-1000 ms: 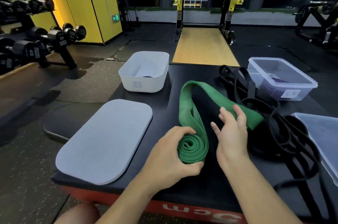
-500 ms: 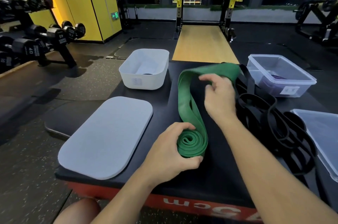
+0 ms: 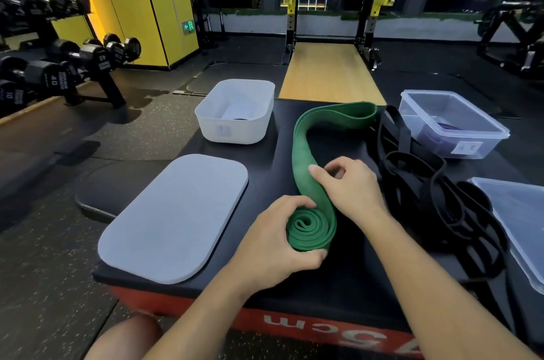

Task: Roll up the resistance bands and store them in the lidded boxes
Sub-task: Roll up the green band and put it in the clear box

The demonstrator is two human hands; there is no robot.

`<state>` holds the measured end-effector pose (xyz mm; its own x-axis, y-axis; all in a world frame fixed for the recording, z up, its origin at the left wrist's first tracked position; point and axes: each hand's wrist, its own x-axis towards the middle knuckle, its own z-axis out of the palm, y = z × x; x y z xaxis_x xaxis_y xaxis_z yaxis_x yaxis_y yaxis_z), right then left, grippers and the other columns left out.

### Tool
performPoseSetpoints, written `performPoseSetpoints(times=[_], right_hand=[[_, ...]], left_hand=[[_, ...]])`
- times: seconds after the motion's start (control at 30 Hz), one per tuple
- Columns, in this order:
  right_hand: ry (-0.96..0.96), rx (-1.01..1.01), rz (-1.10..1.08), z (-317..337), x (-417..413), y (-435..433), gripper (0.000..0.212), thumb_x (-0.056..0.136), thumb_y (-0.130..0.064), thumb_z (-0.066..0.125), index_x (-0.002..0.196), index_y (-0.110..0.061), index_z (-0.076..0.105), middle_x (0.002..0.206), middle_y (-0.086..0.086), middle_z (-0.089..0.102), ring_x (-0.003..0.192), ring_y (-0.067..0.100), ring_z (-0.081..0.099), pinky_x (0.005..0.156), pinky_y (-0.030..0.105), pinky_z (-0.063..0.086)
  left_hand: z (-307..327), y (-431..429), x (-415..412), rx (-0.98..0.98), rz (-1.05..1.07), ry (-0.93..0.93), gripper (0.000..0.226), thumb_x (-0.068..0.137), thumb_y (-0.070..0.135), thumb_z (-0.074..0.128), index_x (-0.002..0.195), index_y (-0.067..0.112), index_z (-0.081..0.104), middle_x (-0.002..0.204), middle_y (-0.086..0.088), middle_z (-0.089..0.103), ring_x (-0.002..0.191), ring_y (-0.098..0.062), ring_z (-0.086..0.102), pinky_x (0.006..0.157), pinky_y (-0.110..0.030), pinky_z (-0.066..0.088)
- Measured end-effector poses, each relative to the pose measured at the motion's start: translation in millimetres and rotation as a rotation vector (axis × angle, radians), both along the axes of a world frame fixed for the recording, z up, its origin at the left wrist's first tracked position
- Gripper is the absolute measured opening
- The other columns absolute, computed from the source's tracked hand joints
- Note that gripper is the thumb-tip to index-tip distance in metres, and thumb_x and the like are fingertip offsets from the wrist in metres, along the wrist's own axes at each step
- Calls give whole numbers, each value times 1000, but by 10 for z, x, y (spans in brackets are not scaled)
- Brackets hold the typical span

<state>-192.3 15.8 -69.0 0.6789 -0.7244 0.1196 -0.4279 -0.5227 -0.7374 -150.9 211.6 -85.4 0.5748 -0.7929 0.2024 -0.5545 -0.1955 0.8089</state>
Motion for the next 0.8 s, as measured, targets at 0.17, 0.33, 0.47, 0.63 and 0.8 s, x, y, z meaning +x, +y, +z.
performPoseSetpoints(times=[0.17,0.33,0.47,0.63,0.8], right_hand=[[-18,226,167,0,-77,74,52,84,-54,76,128,-40,52,82,-6,65,83,13,63,73,31,48],[175,-31,97,163,-235,23,48,83,-25,69,124,-38,47,76,-4,59,77,20,59,64,34,42],[415,-325,-61,273,-469,119,46,88,-34,66,129,-36,45,95,-1,62,84,30,54,73,36,40],[321,-253,20,95,-526,119,49,100,-54,45,143,-31,45,120,0,55,112,29,57,82,39,41],[118,-407,180,-47,-609,97,71,102,-66,21,162,-29,26,165,-8,19,154,13,14,125,41,19]], left_hand=[[-9,22,9,15,-3,-4,66,72,30,89,128,42,57,123,31,56,124,4,52,96,-6,38],[-28,45,36,26,-22,-18,65,72,29,88,126,46,56,120,36,52,133,2,41,97,-2,32],[-29,52,54,46,-38,-24,66,72,32,88,127,49,55,121,32,54,131,2,42,97,-3,33],[-25,51,37,50,-42,-18,67,73,30,88,127,50,54,122,29,54,132,3,41,98,-2,32],[-9,55,43,51,-47,-31,67,73,31,87,127,50,53,122,35,51,133,2,40,100,-6,35]])
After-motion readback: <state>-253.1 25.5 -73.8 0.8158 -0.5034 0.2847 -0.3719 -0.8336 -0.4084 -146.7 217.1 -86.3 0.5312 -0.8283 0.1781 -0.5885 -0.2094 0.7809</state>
